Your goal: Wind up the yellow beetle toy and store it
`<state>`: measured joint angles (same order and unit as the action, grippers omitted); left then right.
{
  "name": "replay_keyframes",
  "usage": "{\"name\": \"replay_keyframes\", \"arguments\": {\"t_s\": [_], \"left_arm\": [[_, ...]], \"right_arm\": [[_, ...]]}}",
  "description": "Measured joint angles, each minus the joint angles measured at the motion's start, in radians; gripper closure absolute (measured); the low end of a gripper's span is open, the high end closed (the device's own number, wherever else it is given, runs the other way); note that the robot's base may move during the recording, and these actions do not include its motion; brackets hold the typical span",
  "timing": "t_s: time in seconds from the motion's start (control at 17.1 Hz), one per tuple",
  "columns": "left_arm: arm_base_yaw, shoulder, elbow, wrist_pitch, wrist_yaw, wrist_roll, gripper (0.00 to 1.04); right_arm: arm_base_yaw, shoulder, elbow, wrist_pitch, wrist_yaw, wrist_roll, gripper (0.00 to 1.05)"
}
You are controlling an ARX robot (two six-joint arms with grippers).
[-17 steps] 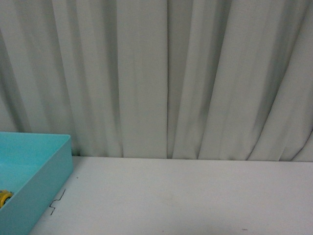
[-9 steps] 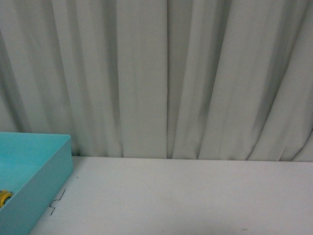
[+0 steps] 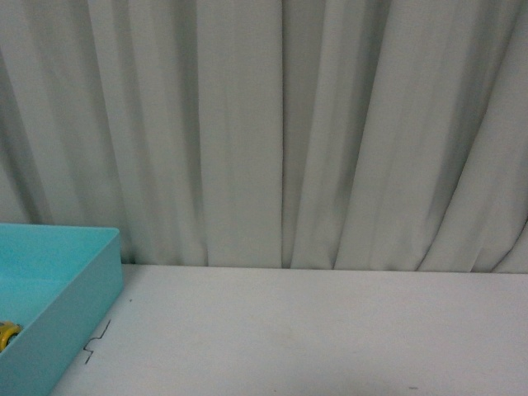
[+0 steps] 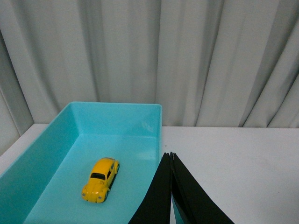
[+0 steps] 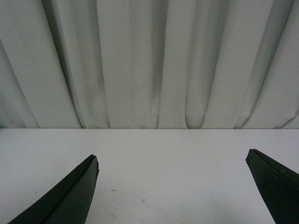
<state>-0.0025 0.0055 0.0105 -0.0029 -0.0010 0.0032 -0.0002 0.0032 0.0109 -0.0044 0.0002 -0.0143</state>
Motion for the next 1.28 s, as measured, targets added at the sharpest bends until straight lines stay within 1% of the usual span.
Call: {"name": "replay_keyframes", "arguments": {"t_s": [0.06,0.18,0.23,0.29,0.35,0.58,1.28], "left_arm": [[0.000,0.000,0.000,-0.001,0.000,-0.001,1.00],[0.000,0.000,0.000,-0.002,0.000,-0.001,0.30],[0.000,0.000,0.000,-0.001,0.000,-0.001,0.17],[0.000,0.000,0.000,-0.001,0.000,-0.001,0.08],[0.000,0.000,0.000,-0.001,0.000,0.000,0.05],[0.000,0.000,0.000,-0.001,0.000,-0.001,0.08],[0.000,0.000,0.000,0.003,0.000,-0.001,0.07]], "right_arm": [[0.000,0.000,0.000,0.000,0.000,0.000,0.07],[0.000,0.000,0.000,0.000,0.000,0.000,0.07],[0.000,0.000,0.000,0.000,0.000,0.000,0.07],[0.000,0.000,0.000,0.000,0.000,0.000,0.07],[0.000,0.000,0.000,0.000,0.000,0.000,0.07],[0.000,0.000,0.000,0.000,0.000,0.000,0.07],[0.000,0.000,0.000,0.003,0.000,0.000,0.07]]}}
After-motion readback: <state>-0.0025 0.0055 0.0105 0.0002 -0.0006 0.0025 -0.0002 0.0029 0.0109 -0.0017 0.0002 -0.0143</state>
